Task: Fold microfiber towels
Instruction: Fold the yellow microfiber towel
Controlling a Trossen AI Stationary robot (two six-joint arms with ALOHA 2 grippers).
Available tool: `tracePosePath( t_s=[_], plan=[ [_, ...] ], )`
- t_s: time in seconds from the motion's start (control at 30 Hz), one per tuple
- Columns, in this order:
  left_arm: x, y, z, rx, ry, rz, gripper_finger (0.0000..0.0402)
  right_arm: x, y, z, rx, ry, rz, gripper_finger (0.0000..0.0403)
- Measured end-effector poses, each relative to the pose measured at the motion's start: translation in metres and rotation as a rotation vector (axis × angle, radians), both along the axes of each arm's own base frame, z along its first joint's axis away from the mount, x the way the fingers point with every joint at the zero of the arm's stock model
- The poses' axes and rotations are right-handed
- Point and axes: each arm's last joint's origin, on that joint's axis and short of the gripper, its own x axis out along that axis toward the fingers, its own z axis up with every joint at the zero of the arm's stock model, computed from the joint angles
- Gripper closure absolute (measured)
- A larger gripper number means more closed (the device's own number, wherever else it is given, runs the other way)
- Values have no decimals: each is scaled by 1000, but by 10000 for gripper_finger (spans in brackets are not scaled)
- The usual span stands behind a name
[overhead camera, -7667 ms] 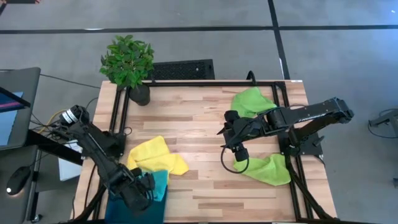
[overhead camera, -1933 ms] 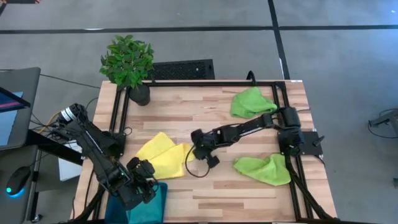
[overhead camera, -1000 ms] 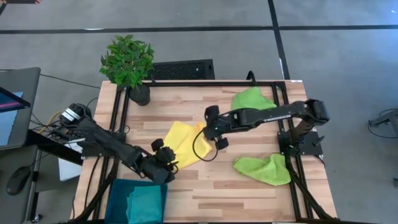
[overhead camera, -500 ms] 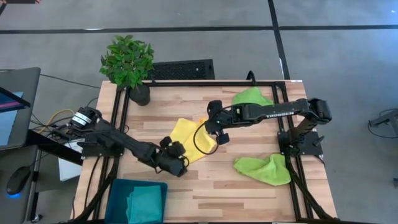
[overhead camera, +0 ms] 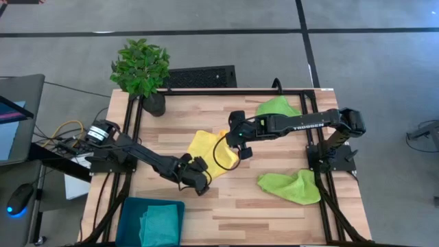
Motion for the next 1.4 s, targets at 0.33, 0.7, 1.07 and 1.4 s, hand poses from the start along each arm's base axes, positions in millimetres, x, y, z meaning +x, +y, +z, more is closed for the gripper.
tracePosePath(
  t_s=[0.33,0.7,1.07,1.4],
  plan=[
    [-5,4,-6,46,70,99,265,0,-2,0,5,0,-11,397],
    [-19,4,-10,22,186,199,310,0,-2,0,5,0,-11,397],
    [-27,-24,5,27,179,223,388,-3,-2,-2,-16,32,-28,397],
    [-44,-32,3,-5,262,350,400,-4,-2,-3,-16,48,-28,387]
  ],
)
